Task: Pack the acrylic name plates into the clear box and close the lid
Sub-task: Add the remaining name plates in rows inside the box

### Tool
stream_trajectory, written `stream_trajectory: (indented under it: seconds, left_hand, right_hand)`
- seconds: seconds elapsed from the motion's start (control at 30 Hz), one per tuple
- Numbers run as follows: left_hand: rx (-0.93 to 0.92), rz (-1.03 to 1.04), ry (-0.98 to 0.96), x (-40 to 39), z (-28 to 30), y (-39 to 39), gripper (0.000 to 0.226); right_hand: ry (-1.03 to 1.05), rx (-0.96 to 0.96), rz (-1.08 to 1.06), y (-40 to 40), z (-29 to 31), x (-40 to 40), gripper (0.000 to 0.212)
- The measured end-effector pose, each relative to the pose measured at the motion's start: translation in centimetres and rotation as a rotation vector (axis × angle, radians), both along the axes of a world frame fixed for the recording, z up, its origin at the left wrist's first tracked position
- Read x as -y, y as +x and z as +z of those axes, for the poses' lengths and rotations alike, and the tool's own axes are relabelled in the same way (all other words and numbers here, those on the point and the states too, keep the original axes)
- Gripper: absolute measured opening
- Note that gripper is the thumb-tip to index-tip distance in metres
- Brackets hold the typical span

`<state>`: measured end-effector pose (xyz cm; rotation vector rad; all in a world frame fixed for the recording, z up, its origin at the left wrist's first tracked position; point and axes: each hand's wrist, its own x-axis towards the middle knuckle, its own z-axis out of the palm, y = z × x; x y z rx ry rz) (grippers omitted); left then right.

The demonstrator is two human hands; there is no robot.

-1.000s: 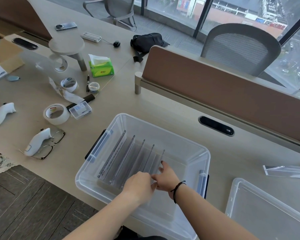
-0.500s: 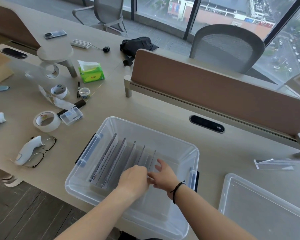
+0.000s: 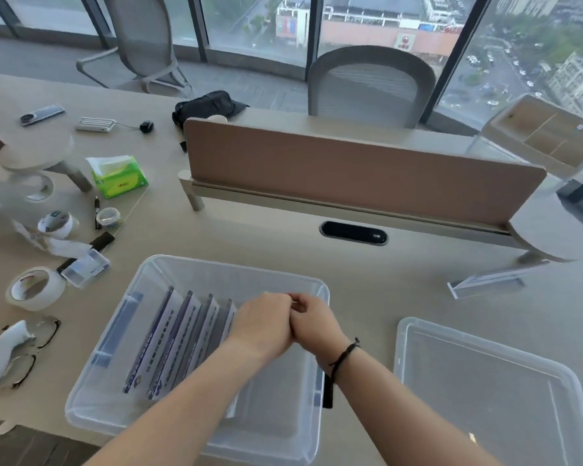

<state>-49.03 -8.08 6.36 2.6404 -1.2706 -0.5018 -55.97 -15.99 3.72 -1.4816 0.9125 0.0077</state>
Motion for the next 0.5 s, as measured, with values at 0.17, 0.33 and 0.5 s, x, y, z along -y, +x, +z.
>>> stream_trajectory:
  seconds: [0.17, 0.33, 0.5]
  left_hand:
    - [0.027, -0.081, -0.046, 5.2, 1.4, -1.8, 0.043]
    - [0.068, -0.182, -0.034, 11.2, 2.3, -4.8, 0.040]
    - [0.084, -0.264, -0.007, 18.1, 2.2, -8.7, 0.035]
  right_hand:
    - [-0.064, 0.075, -0.124, -2.6, 2.0, 4.2, 0.023]
    - [-0.036, 0.102, -0.223, -6.1, 2.5, 9.3, 0.021]
    - [-0.082, 0.099, -0.297, -10.2, 2.3, 15.5, 0.020]
